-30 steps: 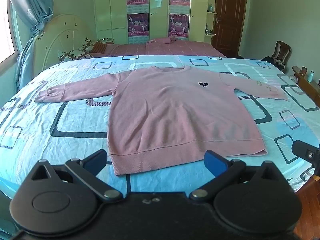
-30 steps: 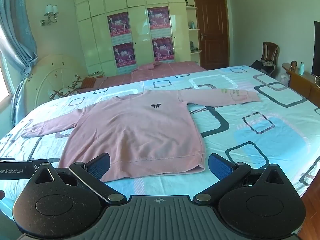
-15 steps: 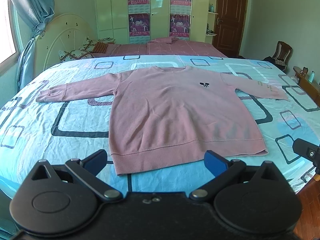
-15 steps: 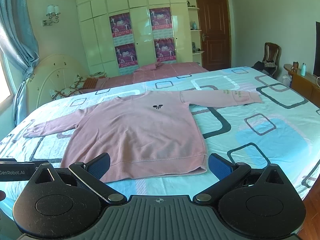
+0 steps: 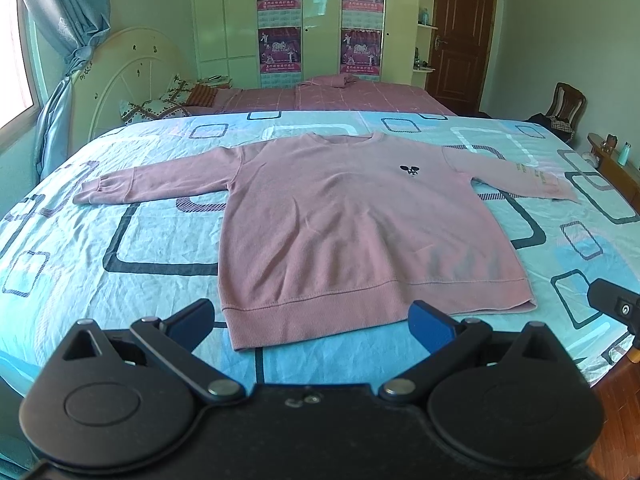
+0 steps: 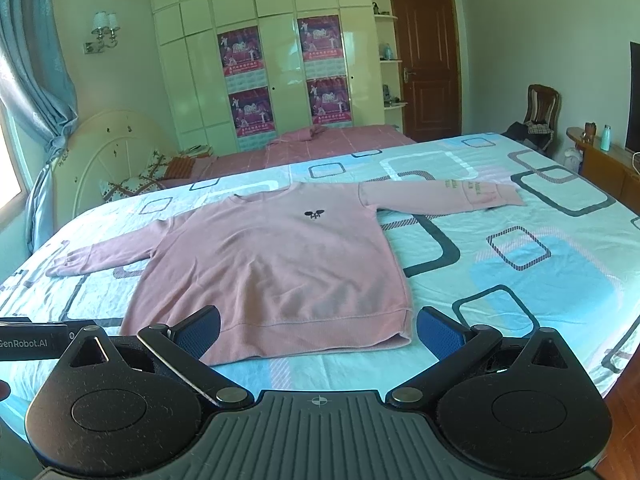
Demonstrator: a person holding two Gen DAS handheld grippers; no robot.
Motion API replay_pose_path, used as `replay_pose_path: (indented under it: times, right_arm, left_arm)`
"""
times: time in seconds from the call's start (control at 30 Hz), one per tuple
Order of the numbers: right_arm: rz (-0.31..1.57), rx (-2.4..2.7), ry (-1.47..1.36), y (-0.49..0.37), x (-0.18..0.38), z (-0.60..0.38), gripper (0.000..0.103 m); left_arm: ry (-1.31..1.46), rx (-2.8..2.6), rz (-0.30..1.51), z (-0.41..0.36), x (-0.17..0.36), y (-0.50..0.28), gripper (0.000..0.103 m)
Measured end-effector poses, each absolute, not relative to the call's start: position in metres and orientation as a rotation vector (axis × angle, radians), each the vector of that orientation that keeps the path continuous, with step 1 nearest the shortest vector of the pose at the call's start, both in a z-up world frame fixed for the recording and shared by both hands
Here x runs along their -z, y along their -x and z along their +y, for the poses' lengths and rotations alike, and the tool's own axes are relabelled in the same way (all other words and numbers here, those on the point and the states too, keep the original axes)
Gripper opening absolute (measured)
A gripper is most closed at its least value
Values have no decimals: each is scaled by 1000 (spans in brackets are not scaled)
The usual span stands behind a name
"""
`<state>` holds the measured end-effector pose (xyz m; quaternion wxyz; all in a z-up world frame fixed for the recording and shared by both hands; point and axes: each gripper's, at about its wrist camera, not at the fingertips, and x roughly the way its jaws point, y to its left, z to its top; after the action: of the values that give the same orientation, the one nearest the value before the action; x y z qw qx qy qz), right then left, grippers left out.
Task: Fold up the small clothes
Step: 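Move both tools over the spread pink sweatshirt toward a sleeve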
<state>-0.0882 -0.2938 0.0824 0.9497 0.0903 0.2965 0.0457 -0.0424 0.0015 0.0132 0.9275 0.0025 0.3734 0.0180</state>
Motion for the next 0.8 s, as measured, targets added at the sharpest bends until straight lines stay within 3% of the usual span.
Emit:
replay_pose_path:
  times: [0.8]
  right_arm:
    - [626,-63,-169,82,-78,-297,103]
  left_arm:
    - [-11,-49,776,4,-6,34,102]
